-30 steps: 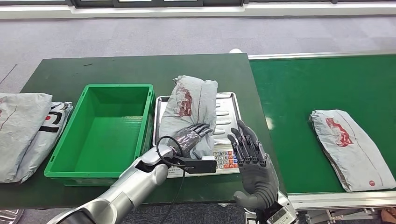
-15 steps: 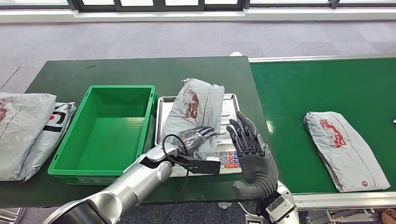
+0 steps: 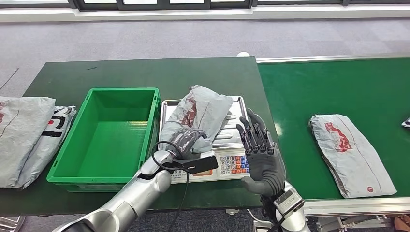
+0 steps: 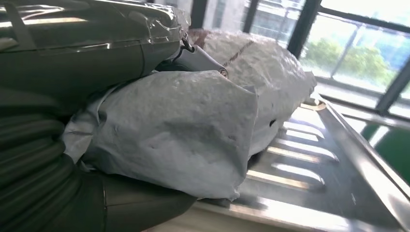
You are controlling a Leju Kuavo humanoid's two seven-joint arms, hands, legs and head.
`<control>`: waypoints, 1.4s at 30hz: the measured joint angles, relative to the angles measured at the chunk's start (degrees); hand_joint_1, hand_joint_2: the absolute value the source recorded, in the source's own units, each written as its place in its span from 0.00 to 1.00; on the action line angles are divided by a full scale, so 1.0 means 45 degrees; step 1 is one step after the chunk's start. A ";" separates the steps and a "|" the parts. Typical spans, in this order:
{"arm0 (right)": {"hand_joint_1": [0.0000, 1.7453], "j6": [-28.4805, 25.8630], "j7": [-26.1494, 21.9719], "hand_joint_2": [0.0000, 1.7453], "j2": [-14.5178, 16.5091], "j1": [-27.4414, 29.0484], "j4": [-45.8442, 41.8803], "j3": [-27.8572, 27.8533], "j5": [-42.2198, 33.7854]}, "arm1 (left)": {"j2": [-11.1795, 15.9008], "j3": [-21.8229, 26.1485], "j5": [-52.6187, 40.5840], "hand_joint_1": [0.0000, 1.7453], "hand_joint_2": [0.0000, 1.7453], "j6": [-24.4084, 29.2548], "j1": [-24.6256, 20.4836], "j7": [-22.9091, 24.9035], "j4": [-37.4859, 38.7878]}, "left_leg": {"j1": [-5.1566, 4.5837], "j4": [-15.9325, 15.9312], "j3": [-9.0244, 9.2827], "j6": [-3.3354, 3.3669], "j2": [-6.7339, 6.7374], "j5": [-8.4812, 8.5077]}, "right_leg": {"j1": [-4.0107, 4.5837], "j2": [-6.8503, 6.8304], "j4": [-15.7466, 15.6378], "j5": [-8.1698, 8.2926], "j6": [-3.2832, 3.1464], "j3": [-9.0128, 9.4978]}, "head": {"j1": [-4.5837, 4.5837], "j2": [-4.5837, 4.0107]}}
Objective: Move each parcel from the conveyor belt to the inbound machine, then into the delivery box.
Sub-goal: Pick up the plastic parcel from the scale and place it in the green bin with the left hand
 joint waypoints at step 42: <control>0.00 -0.1003 0.0988 1.00 0.1174 0.0554 -0.0715 0.0000 0.0945 | -0.1408 0.9155 -0.1381 1.00 1.00 0.5054 0.2577 -0.4796 -1.0226 | 0.0014 0.0002 -0.0132 -0.0005 -0.0017 -0.0005 | 0.0010 0.0004 0.0002 -0.0002 -0.0002 -0.0129 | -0.0001 0.0000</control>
